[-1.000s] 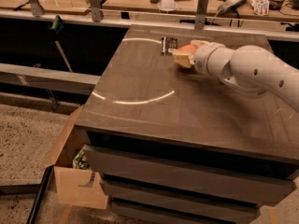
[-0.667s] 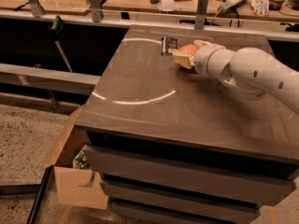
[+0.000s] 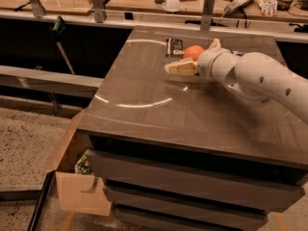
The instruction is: Move orange near rxbar chocolate
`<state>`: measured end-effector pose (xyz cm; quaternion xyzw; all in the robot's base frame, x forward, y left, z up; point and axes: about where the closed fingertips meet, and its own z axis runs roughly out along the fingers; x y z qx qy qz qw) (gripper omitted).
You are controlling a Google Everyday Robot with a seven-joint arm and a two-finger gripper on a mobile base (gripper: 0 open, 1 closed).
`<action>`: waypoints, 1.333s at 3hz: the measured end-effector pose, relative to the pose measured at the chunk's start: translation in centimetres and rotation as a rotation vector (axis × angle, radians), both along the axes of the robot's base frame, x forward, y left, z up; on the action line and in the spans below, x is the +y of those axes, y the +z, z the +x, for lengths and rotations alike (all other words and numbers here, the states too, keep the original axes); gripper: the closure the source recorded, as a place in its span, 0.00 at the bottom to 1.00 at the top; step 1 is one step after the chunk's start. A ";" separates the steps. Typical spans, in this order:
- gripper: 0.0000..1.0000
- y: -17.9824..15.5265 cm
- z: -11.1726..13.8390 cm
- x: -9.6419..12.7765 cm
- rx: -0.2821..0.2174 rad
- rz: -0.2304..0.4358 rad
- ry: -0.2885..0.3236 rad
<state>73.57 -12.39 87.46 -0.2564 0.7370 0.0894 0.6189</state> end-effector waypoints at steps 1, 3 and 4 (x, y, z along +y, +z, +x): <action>0.00 1.9 -0.4 -0.4 -0.042 -0.010 0.026; 0.00 6.0 -3.8 -7.3 -0.070 -0.102 -0.049; 0.00 6.4 -6.4 -12.6 -0.048 -0.154 -0.174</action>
Offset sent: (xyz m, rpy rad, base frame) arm -0.0360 -0.0738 0.0823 -0.1187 -0.1120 0.0031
